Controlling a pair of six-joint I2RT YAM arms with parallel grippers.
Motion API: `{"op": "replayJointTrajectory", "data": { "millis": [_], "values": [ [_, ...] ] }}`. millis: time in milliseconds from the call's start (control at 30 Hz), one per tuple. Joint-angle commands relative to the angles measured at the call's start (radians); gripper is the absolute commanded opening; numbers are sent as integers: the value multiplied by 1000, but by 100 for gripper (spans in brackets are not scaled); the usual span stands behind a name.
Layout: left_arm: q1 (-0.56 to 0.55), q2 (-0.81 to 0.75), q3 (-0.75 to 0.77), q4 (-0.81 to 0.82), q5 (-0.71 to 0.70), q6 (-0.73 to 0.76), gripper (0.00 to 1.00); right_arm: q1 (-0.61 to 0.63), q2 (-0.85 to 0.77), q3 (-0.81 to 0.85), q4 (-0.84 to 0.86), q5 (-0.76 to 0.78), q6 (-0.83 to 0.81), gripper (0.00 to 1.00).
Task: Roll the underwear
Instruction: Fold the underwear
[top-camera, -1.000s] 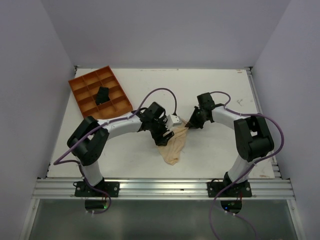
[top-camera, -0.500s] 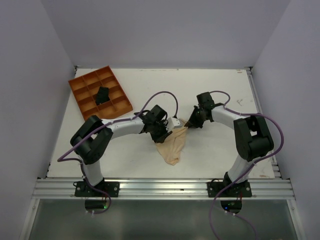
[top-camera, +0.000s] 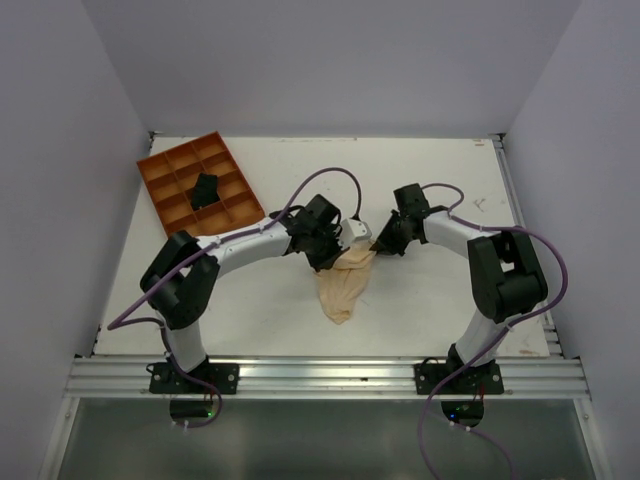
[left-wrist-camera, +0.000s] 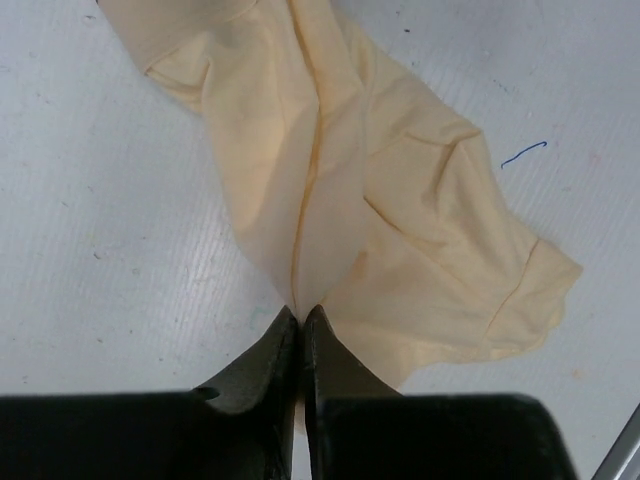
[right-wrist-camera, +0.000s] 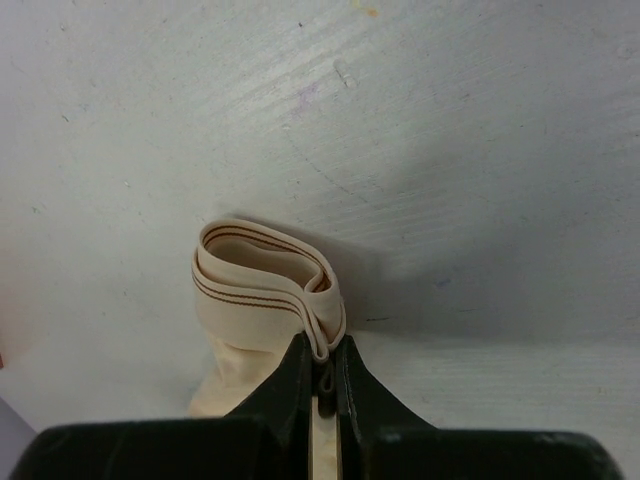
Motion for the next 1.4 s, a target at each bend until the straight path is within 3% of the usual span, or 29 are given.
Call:
{"op": "replayJointTrajectory", "data": {
  "millis": [0,67,100,367,600,1033,1133,1367],
  "values": [
    [-10,-34,43,-77,12,-19,9,-4,-11,30,16,38,45,0],
    [-12,-49,26,-82,17,-27,9,-4,-19,21,16,43,48,0],
    [-12,-51,20,-86,26,-29,0,-4,-25,11,18,43,47,0],
    [-41,-69,-6,-145,28,-84,3,-3,-28,-30,38,43,56,0],
    [-75,-94,-22,-114,34,-222,5,-4,-22,-24,61,38,70,0],
    [-210,-22,-2,-94,48,-453,19,-4,1,-7,41,-9,-24,0],
    [-243,-14,18,-83,58,-508,27,-4,7,-16,55,-32,-57,0],
    [-257,-15,53,-96,81,-532,37,-4,22,-13,67,-66,-116,0]
  ]
}}
